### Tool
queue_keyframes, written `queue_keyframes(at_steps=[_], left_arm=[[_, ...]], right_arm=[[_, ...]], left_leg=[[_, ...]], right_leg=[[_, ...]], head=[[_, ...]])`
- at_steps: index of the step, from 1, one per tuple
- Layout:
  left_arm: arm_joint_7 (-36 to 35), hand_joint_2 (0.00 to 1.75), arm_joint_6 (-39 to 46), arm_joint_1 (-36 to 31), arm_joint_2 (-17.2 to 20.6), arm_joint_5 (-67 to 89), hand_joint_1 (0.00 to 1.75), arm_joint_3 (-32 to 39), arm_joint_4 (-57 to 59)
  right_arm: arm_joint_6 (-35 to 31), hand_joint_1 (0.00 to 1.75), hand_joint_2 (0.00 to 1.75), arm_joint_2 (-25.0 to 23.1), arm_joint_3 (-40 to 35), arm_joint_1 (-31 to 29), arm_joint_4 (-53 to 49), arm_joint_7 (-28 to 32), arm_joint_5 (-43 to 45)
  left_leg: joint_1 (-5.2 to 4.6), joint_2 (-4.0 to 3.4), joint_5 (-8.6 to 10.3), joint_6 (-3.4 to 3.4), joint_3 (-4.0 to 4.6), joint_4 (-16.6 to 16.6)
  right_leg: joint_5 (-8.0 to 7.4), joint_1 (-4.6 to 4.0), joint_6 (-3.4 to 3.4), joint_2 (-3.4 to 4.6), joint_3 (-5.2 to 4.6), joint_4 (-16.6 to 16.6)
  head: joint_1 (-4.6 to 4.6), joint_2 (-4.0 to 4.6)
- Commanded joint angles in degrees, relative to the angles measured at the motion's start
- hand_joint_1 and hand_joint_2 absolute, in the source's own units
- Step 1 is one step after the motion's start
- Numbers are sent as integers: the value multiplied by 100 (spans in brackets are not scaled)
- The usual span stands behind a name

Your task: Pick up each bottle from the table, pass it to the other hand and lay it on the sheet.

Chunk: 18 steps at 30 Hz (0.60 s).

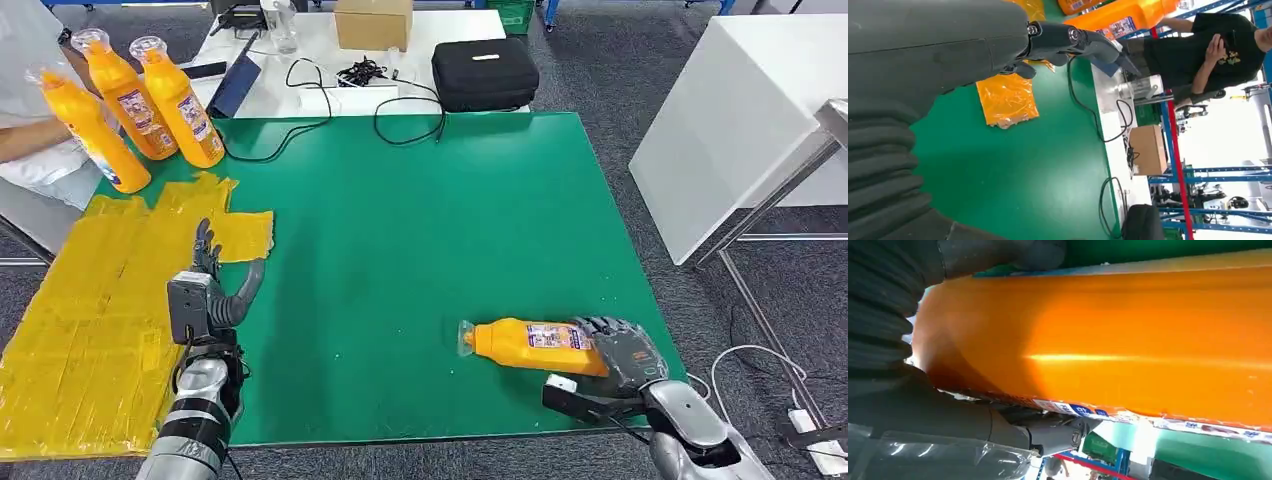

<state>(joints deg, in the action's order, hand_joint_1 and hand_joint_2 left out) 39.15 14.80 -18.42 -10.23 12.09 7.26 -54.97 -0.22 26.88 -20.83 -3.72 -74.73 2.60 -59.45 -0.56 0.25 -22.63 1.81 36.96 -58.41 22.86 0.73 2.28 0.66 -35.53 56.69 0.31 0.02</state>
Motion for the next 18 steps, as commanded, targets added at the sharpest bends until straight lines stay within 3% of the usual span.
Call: queue_keyframes(at_steps=[1, 8, 11, 18], left_arm=[[44, 175, -78, -313, -61, -26, 0, 8, 508], [-313, 175, -292, -37, -182, 21, 0, -224, -93], [-974, 175, -959, 171, -230, -36, 0, -713, -557], [-1036, 175, -932, 204, -231, -26, 0, -751, -636]], right_arm=[[217, 175, 175, -300, -16, -370, 940, 257, 403], [-813, 175, 175, -1598, 286, -777, 1157, 199, 466], [-1411, 175, 175, -2228, 826, -655, 762, 385, 823], [-1427, 175, 175, -2197, 855, -630, 697, 387, 817]], left_leg=[[13, 9, -3, -12, -16, 3], [20, -29, -6, -22, -29, 8], [16, -23, -7, -19, -26, 7], [16, -2, 1, -6, 7, 0]], right_leg=[[2, -14, -7, -15, 26, -14], [-9, -21, -15, 18, 33, -21], [-9, -17, -19, 14, 26, -13], [-2, -18, -14, -1, 2, -2]], head=[[2, 0], [4, 0], [2, 0], [4, 0]])
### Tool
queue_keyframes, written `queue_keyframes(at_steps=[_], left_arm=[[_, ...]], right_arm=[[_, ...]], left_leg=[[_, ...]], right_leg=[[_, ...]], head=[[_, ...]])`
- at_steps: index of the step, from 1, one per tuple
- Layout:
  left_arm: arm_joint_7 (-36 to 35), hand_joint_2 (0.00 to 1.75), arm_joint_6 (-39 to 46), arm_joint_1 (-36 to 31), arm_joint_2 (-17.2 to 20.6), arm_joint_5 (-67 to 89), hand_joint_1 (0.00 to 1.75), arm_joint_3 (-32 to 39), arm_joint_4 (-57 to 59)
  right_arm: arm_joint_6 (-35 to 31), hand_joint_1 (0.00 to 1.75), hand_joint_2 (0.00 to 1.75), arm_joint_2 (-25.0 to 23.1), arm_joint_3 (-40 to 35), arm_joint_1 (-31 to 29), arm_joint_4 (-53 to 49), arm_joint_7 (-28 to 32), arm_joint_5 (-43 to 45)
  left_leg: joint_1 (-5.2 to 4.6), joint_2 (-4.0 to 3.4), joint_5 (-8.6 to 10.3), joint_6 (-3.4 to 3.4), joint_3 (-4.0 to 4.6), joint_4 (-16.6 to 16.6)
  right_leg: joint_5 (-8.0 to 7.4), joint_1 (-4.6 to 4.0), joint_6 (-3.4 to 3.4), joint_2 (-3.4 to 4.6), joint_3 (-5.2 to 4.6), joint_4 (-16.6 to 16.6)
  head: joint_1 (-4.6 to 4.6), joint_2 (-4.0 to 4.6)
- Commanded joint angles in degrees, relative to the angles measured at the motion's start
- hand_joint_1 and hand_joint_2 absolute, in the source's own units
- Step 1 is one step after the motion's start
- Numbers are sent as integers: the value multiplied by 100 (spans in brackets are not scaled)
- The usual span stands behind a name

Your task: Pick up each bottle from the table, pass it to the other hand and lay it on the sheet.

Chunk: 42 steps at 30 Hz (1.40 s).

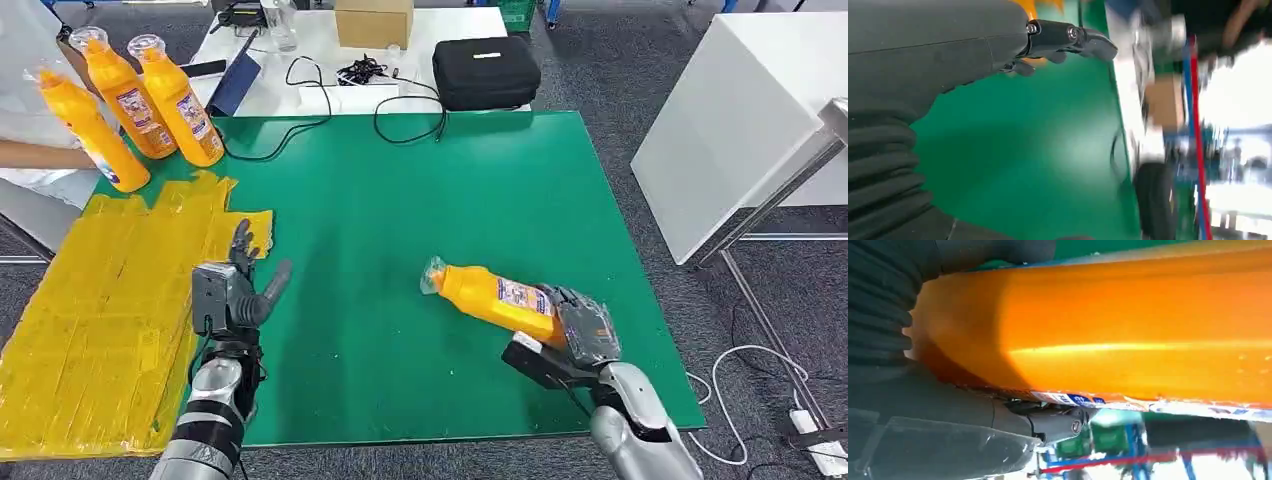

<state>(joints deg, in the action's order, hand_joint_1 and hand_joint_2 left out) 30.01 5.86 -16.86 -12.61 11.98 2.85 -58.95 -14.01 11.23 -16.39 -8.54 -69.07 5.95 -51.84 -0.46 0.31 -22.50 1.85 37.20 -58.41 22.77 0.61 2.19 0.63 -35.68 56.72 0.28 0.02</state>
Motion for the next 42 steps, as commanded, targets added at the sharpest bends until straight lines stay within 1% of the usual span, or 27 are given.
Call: queue_keyframes(at_steps=[1, 3, 4, 5, 6, 8, 9, 10, 11, 14, 15, 16, 17, 18, 19, 21, 22, 23, 24, 26, 28, 29, 32, 36, 39, 41, 42], left_arm=[[-122, 175, -38, 49, 7, -15, 0, -310, -239], [-140, 175, -96, 49, 48, -5, 0, -405, -250], [-208, 175, -328, 73, 82, -13, 0, -612, -359], [-399, 175, -778, 134, 80, -269, 0, -818, -591], [-530, 175, -966, 175, 97, -391, 0, -982, -758], [-780, 175, -1172, 204, 137, -584, 0, -1266, -943], [-881, 175, -1358, 191, 181, -727, 0, -1436, -979], [-934, 175, -1464, 174, 199, -809, 0, -1512, -978], [-969, 175, -1556, 150, 209, -877, 0, -1611, -973], [-1066, 175, -1906, 24, 249, -1293, 0, -1871, -856], [-1076, 175, -1965, -3, 262, -1391, 0, -1958, -841], [-1081, 175, -1987, -23, 278, -1472, 0, -2032, -839], [-1087, 175, -2059, -46, 287, -1579, 0, -2093, -839], [-1111, 175, -2120, -66, 304, -1705, 0, -2154, -836], [-1127, 175, -2157, -78, 304, -1741, 0, -2170, -826], [-1151, 175, -2230, -116, 316, -1829, 0, -2284, -811], [-1163, 175, -2261, -154, 315, -1877, 0, -2370, -791], [-1176, 175, -2298, -170, 292, -1927, 0, -2410, -773], [-1184, 175, -2311, -203, 286, -1942, 0, -2441, -757], [-1183, 175, -2323, -257, 265, -2048, 0, -2527, -719], [-1190, 175, -2337, -262, 251, -2085, 0, -2574, -714], [-1199, 175, -2349, -282, 244, -2100, 0, -2625, -698], [-1203, 175, -2323, -347, 225, -2136, 0, -2719, -621], [-1203, 175, -2323, -347, 225, -2136, 0, -2719, -621], [-1203, 175, -2323, -347, 225, -2136, 0, -2719, -621], [-1208, 175, -2293, -387, 228, -2206, 0, -2707, -556], [-1209, 175, -2285, -397, 225, -2217, 0, -2707, -538]], right_arm=[[-47, 175, 175, -631, 411, -149, 131, 53, 56], [-120, 175, 175, -701, 525, -124, 128, 101, 97], [-317, 175, 175, -858, 707, -92, 62, 213, 184], [-391, 175, 175, -1026, 855, -93, 10, 281, 268], [-440, 175, 175, -1130, 926, -110, -6, 325, 331], [-572, 175, 175, -1275, 1020, -141, -9, 407, 414], [-688, 175, 175, -1369, 1081, -150, -53, 517, 532], [-742, 175, 175, -1404, 1098, -165, -41, 560, 552], [-765, 175, 175, -1465, 1089, -215, -27, 589, 576], [-810, 175, 175, -1670, 1046, -372, 147, 730, 716], [-839, 175, 175, -1749, 975, -454, 280, 776, 703], [-899, 175, 175, -1810, 935, -505, 384, 802, 701], [-951, 175, 175, -1879, 890, -569, 467, 844, 739], [-1042, 175, 175, -1935, 849, -620, 542, 898, 784], [-1070, 175, 175, -1979, 841, -636, 545, 930, 819], [-1154, 175, 175, -2112, 762, -767, 678, 1046, 928], [-1167, 175, 175, -2205, 686, -872, 785, 1136, 1020], [-1199, 175, 175, -2264, 644, -924, 842, 1155, 1023], [-1222, 175, 175, -2335, 579, -982, 935, 1142, 988], [-1334, 175, 175, -2455, 439, -1142, 1239, 1207, 967], [-1408, 175, 175, -2533, 372, -1193, 1386, 1199, 946], [-1405, 175, 175, -2616, 279, -1236, 1537, 1224, 946], [-1446, 175, 175, -2782, 53, -1378, 1892, 1309, 934], [-1446, 175, 175, -2782, 53, -1378, 1892, 1309, 934], [-1446, 175, 175, -2782, 53, -1378, 1892, 1309, 934], [-1438, 175, 175, -2855, -174, -1440, 2094, 1329, 836], [-1450, 175, 175, -2929, -252, -1435, 2160, 1320, 807]], left_leg=[[9, -2, -17, -13, -25, -2], [7, -18, -22, -14, -24, -2], [3, -7, -11, -9, -1, 0], [6, -2, -13, -12, -3, -2], [9, -3, -18, -16, -11, -3], [2, 3, -8, -9, 18, -3], [5, 7, -15, -14, 7, -7], [1, 5, -9, -10, 16, -2], [5, 0, -16, -14, 5, -5], [-1, 4, -3, -7, 25, 1], [4, -2, -12, -14, 8, -2], [1, 1, -6, -9, 20, 0], [6, -8, -14, -16, 3, -3], [4, -9, -11, -12, 11, -1], [8, -13, -17, -17, -2, -3], [3, -13, -8, -11, 12, 0], [7, -17, -13, -15, 3, -2], [3, -9, -7, -10, 14, 1], [8, -19, -15, -16, -2, -3], [6, -21, -14, -15, 2, -2], [4, -12, -6, -10, 15, 1], [8, -20, -14, -17, -3, -1], [8, -12, -13, -16, -3, 0], [3, -4, -4, -10, 14, 3], [10, 0, -12, -16, -3, 0], [2, 2, -2, -9, 18, 4], [8, -8, -12, -15, -2, 1]], right_leg=[[14, -9, -8, -3, 30, -6], [13, -8, -7, 13, 26, -5], [7, -4, -5, 3, 4, -3], [10, -7, -7, -3, 8, -3], [14, -10, -9, -3, 18, -4], [6, -2, -6, 0, -13, 2], [12, -6, -9, -5, 1, 3], [6, -2, -7, 0, -12, 1], [11, -6, -10, 2, 0, 1], [1, 1, -5, 1, -21, 0], [7, -5, -10, 4, -4, 1], [2, -2, -6, 4, -16, 0], [7, -7, -11, 9, -1, 0], [3, -4, -8, 12, -10, 0], [7, -9, -11, 13, 4, 0], [2, -4, -7, 11, -13, -1], [5, -8, -9, 14, -3, -2], [2, -3, -6, 8, -14, -1], [6, -9, -10, 16, 1, -2], [5, -7, -9, 18, -4, 0], [1, -4, -6, 11, -15, -1], [6, -9, -10, 16, 3, -3], [7, -9, -10, 9, 3, -3], [3, -3, -5, 3, -13, -2], [9, -10, -9, -2, 7, -5], [2, -1, -5, 1, -16, -3], [7, -8, -9, 7, 4, -5]], head=[[7, 0], [2, 0], [4, 0], [4, 0], [4, 0], [4, 0], [4, 0], [4, 0], [6, 0], [2, 0], [4, 0], [4, 0], [4, 0], [4, 0], [4, 0], [2, 0], [4, 0], [4, 0], [4, 0], [4, 0], [4, 0], [4, 0], [4, 0], [4, 0], [7, 0], [4, 0], [4, 0]])
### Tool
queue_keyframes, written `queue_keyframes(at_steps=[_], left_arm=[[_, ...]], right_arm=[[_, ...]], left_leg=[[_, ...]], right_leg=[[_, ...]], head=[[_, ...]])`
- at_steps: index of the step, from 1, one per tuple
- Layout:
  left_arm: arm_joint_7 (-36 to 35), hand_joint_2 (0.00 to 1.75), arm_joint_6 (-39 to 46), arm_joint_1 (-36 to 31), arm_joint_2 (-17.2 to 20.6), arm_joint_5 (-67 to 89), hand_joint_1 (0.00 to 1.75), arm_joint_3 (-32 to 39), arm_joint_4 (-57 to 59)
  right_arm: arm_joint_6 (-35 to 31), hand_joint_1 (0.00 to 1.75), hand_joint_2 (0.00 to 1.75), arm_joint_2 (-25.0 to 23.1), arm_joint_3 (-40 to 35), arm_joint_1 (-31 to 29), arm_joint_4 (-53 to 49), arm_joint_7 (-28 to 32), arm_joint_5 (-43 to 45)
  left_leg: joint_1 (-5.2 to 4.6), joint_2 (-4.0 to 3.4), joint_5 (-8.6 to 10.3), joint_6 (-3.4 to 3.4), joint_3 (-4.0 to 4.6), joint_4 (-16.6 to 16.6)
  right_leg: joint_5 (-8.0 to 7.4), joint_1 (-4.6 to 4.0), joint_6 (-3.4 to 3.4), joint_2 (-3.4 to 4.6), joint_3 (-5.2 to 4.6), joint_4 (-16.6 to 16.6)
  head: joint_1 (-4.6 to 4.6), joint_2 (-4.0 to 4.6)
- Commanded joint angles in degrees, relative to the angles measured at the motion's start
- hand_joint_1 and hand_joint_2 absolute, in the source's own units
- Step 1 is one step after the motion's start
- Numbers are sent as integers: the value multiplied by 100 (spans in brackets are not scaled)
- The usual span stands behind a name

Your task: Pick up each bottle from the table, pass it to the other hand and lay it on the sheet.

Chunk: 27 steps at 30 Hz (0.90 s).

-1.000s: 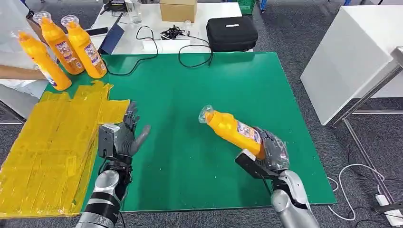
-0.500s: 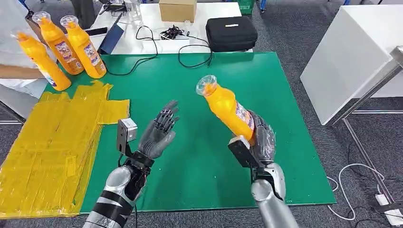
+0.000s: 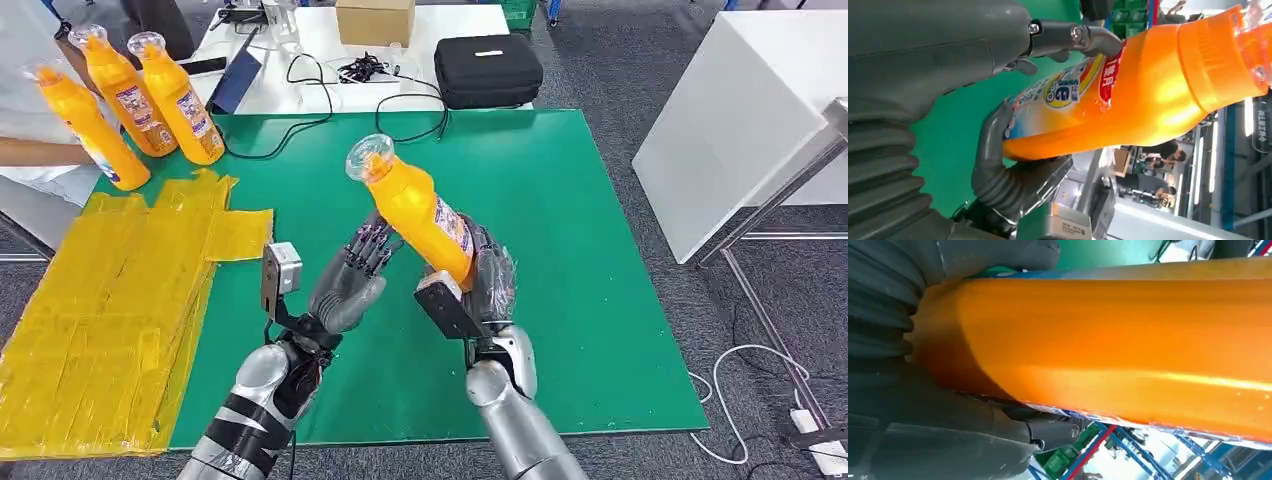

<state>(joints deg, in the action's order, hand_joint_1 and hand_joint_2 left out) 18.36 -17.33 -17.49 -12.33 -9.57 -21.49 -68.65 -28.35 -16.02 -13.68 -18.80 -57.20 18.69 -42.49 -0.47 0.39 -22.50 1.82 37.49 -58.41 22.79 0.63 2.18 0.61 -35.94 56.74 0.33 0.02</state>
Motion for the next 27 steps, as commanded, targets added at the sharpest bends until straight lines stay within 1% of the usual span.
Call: queue_keyframes(at_steps=[1, 3, 4, 5, 6, 8, 9, 10, 11, 13, 14, 16, 17, 18, 20, 21, 23, 24, 26, 27], left_arm=[[-42, 175, 52, -354, 193, -84, 0, -273, 463], [-38, 175, 93, -378, 199, -102, 0, -271, 490], [-38, 175, 120, -377, 202, -100, 0, -259, 490], [-38, 175, 148, -375, 203, -96, 0, -246, 493], [-35, 175, 195, -371, 205, -98, 0, -215, 501], [-19, 175, 221, -372, 204, -125, 0, -165, 528], [-18, 175, 271, -378, 198, -122, 0, -122, 558], [-18, 175, 265, -382, 200, -133, 0, -102, 592], [-17, 175, 280, -389, 200, -134, 0, -83, 619], [-7, 175, 283, -393, 198, -149, 0, -48, 675], [3, 175, 311, -397, 184, -152, 0, -7, 707], [18, 175, 348, -432, 166, -162, 0, 62, 815], [25, 175, 345, -444, 164, -170, 0, 79, 846], [33, 175, 351, -458, 158, -179, 0, 108, 882], [37, 175, 349, -480, 156, -185, 0, 122, 919], [37, 175, 349, -480, 156, -185, 0, 122, 919], [37, 175, 349, -480, 156, -185, 0, 122, 919], [40, 175, 351, -481, 145, -185, 0, 124, 929], [40, 175, 370, -489, 138, -184, 0, 142, 959], [40, 175, 393, -497, 123, -183, 0, 166, 998]], right_arm=[[-16, 175, 175, -276, -637, -452, 1127, 52, -128], [-42, 175, 175, -391, -925, -470, 1333, 74, -146], [-49, 175, 175, -398, -1107, -476, 1404, 42, -139], [-56, 175, 175, -398, -1331, -479, 1464, -12, -149], [-87, 175, 175, -398, -1651, -472, 1532, -75, -108], [-144, 175, 175, -398, -2118, -452, 1619, -150, -161], [-133, 175, 175, -398, -2386, -423, 1631, -180, -145], [-105, 175, 175, -398, -2568, -396, 1621, -175, -135], [-100, 175, 175, -398, -2664, -377, 1613, -170, -146], [-149, 175, 175, -398, -2831, -345, 1576, -224, -172], [-133, 175, 175, -398, -2978, -349, 1595, -220, -253], [-150, 175, 175, -398, -3234, -299, 1577, -256, -375], [-167, 175, 175, -398, -3286, -285, 1570, -282, -394], [-152, 175, 175, -398, -3361, -254, 1599, -304, -418], [-160, 175, 175, -398, -3391, -253, 1621, -313, -432], [-160, 175, 175, -398, -3391, -253, 1621, -313, -432], [-160, 175, 175, -398, -3391, -253, 1621, -313, -432], [-153, 175, 175, -398, -3373, -276, 1644, -314, -424], [-140, 175, 175, -398, -3397, -288, 1683, -321, -444], [-173, 175, 175, -398, -3425, -295, 1735, -354, -492]], left_leg=[[6, -14, -11, -11, -28, 1], [4, -15, -6, -9, -14, 2], [7, -23, -12, -14, -28, 1], [6, -17, -7, -10, -16, 2], [11, -21, -15, -16, -32, 1], [7, -16, -7, -11, -18, 2], [13, -21, -18, -18, -39, 1], [10, -22, -12, -14, -27, 3], [15, -30, -20, -18, -41, 2], [9, -16, -7, -10, -18, 4], [16, -17, -16, -16, -35, 2], [9, -4, -7, -11, -23, 4], [10, -4, -4, -9, -11, 3], [16, -3, -13, -13, -30, 0], [10, -10, -7, -10, -15, 3], [15, -9, -15, -15, -31, 1], [8, 2, -4, -11, -12, 4], [14, 8, -11, -16, -28, 1], [4, 0, -1, -9, -6, 5], [12, 2, -13, -16, -29, 1]], right_leg=[[5, -7, -7, 8, 27, -5], [0, -5, -5, 11, 12, -4], [4, -8, -9, 16, 24, -4], [2, -7, -6, 11, 15, -4], [7, -12, -11, 11, 31, -6], [3, -7, -7, 9, 15, -5], [10, -14, -11, 12, 37, -7], [5, -10, -8, 14, 24, -7], [9, -15, -11, 19, 37, -8], [4, -8, -6, 4, 14, -5], [12, -15, -11, 2, 33, -6], [10, -8, -8, -7, 19, -4], [6, -8, -7, -4, 8, -5], [14, -15, -10, -7, 31, -7], [8, -8, -9, -1, 13, -6], [15, -14, -12, -6, 32, -7], [10, -7, -11, -15, 12, -4], [18, -13, -14, -22, 32, -6], [6, -3, -9, -7, 4, -3], [17, -11, -14, -13, 31, -5]], head=[[0, 0], [2, 0], [0, 0], [0, 0], [0, 0], [2, 0], [2, 0], [0, 0], [0, 0], [2, 0], [0, 0], [-4, 0], [2, 0], [7, 0], [2, 0], [2, 0], [4, 0], [4, 0], [2, 0], [2, 0]])
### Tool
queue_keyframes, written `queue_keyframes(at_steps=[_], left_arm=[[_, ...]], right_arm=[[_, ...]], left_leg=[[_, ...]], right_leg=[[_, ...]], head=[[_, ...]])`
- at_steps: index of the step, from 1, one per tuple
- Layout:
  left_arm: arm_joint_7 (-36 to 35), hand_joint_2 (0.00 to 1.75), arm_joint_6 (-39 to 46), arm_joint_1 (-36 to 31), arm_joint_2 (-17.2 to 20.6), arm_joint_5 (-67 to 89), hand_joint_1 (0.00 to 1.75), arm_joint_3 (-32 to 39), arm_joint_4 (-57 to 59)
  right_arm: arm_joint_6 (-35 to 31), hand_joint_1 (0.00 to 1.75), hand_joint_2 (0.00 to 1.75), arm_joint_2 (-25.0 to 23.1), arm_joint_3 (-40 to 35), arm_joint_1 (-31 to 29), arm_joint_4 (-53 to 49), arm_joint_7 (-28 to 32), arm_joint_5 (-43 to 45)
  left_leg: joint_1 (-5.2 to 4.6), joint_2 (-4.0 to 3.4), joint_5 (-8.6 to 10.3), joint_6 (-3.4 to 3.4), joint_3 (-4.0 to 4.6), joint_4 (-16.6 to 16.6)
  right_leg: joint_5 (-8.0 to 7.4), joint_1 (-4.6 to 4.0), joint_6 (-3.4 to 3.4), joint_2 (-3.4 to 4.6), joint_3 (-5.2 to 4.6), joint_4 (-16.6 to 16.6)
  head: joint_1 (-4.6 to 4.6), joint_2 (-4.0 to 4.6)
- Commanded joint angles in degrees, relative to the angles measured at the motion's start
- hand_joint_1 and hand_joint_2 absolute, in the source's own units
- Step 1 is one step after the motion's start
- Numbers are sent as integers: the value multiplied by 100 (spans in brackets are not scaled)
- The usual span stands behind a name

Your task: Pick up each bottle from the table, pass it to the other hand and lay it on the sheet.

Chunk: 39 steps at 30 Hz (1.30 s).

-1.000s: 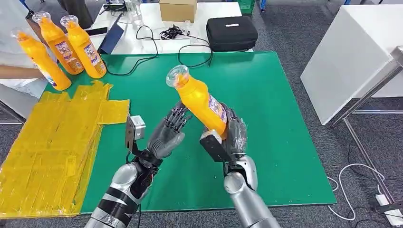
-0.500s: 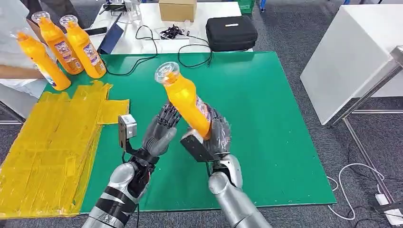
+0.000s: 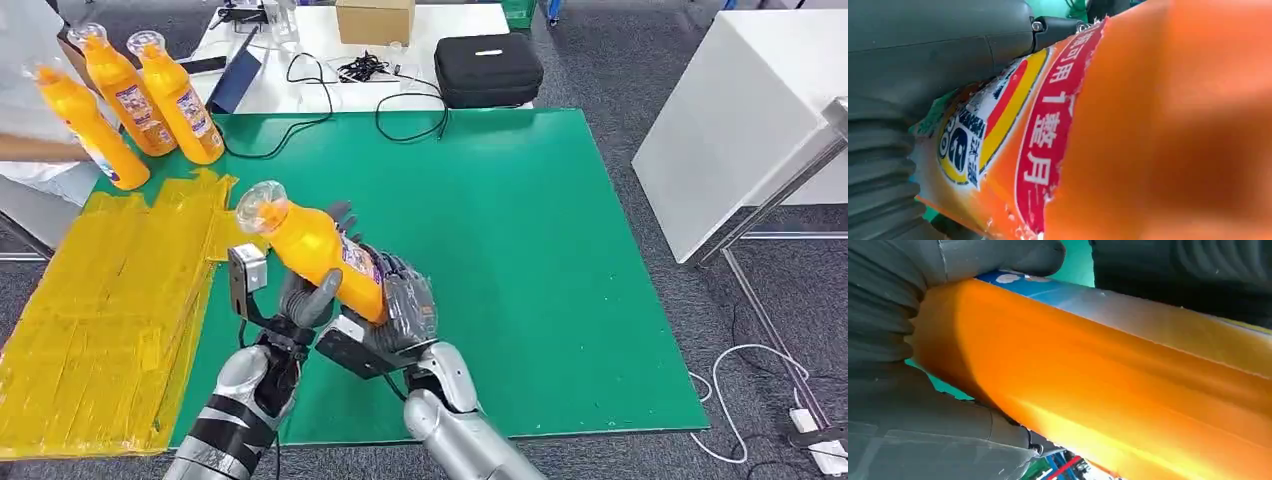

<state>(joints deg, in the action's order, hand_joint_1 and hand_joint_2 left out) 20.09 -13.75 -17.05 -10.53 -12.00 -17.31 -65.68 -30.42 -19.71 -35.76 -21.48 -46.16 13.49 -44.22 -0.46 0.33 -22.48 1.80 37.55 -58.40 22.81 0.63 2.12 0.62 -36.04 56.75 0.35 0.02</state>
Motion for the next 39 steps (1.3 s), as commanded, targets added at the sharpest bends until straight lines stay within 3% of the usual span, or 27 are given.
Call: queue_keyframes(at_steps=[1, 15, 19, 20, 21, 22, 39], left_arm=[[-125, 175, 65, -561, -71, 84, 0, -231, 754], [-112, 175, 128, -595, -102, 100, 0, -178, 879], [48, 175, 635, -542, -195, 323, 0, -43, 861], [53, 175, 688, -530, -214, 334, 10, -16, 831], [71, 175, 808, -502, -241, 364, 155, 46, 771], [120, 175, 939, -463, -261, 437, 175, 82, 666], [306, 175, 1458, -274, -317, 761, 175, 224, 120]], right_arm=[[-41, 175, 175, -29, -1256, -25, 703, 115, -391], [-2, 175, 175, -29, -1317, -29, 862, 74, -397], [-45, 175, 175, -29, -1395, -15, 990, 39, -329], [-43, 175, 175, -29, -1397, -14, 998, 39, -321], [-40, 175, 175, -29, -1398, -14, 1007, 27, -315], [-14, 175, 175, -29, -1393, -15, 1022, 11, -316], [4, 175, 175, -29, -1022, 40, 889, 88, -244]], left_leg=[[9, 4, -9, -11, -24, 2], [11, 10, -10, -11, -24, 0], [9, 9, -7, -10, -21, 2], [14, 13, -13, -14, -32, -1], [11, 13, -10, -12, -26, 1], [9, 9, -5, -9, -15, 2], [13, 12, -7, -10, -16, -1]], right_leg=[[9, -10, -7, -11, 28, -7], [12, -11, -6, -19, 28, -5], [9, -9, -6, -17, 24, -6], [15, -14, -8, -23, 39, -6], [13, -11, -7, -22, 31, -5], [8, -9, -5, -18, 19, -6], [10, -13, -6, -25, 20, -6]], head=[[0, 0], [0, 0], [0, 0], [0, 0], [0, 0], [0, 0], [0, 0]])
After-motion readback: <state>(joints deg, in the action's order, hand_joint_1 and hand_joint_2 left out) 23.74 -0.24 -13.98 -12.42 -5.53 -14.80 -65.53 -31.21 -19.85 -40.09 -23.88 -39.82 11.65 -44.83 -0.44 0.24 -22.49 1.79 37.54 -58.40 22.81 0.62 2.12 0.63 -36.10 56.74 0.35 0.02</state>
